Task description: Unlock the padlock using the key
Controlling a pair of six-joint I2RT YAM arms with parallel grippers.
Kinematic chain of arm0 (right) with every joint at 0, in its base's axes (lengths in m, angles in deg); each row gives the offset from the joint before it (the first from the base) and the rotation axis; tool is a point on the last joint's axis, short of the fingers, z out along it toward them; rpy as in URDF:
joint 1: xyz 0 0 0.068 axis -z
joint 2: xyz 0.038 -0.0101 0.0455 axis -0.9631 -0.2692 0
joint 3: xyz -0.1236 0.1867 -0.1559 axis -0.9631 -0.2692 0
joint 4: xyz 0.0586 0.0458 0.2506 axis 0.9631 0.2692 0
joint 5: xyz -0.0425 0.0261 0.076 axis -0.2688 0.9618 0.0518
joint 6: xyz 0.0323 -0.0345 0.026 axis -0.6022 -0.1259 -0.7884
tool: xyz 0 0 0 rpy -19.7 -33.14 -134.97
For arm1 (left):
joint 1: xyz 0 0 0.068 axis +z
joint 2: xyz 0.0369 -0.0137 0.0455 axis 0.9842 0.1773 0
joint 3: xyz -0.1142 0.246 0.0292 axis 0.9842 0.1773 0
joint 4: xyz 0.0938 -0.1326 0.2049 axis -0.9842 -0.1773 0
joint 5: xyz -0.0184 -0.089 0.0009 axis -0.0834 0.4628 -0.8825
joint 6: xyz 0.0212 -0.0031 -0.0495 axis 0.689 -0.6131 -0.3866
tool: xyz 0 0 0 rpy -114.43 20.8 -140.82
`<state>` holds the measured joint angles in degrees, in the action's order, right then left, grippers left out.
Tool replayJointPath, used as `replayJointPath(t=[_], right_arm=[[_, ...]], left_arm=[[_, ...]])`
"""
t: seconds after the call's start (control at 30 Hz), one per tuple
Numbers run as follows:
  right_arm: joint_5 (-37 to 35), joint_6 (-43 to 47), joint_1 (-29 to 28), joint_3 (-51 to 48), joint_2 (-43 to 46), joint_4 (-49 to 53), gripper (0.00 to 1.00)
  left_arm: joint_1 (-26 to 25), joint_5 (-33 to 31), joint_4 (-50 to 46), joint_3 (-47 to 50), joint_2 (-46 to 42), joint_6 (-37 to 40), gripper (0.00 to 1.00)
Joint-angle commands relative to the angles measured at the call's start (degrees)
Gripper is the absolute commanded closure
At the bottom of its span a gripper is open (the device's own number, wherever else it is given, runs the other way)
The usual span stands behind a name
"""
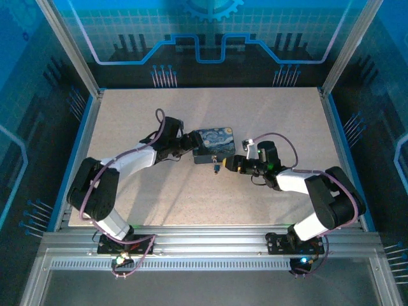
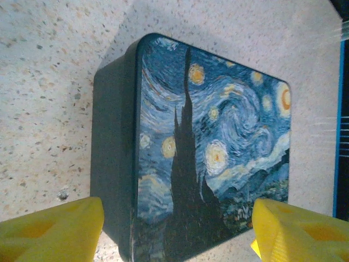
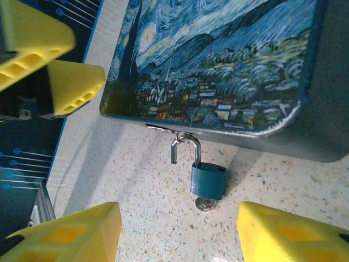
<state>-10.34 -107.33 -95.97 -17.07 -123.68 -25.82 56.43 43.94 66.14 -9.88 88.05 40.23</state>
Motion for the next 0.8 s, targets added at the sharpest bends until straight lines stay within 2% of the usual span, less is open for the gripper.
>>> replayJointPath(t=[0.0,0.3,0.57,0.77], right_arm=[[1.3,0.6,1.0,2.2,-1.6,-2.7,0.41],[3.2,4.2,3.3,8.0,-7.9,-6.1,0.41],[6.5,6.6,4.9,10.8,-14.7,-13.5,0.41],[7.6,8.4,6.0,7.1,-12.2,-15.1,0.4]], left_arm=[[0.3,3.2,-2.8,-2.3,3.3,2.5,0.3],[0.3,3.8,-0.5,1.8,5.4,0.9,0.44],[-0.1,3.3,2.6,7.6,3.6,-2.0,0.46],[-0.3,2.8,3.2,8.9,2.7,-2.5,0.46]])
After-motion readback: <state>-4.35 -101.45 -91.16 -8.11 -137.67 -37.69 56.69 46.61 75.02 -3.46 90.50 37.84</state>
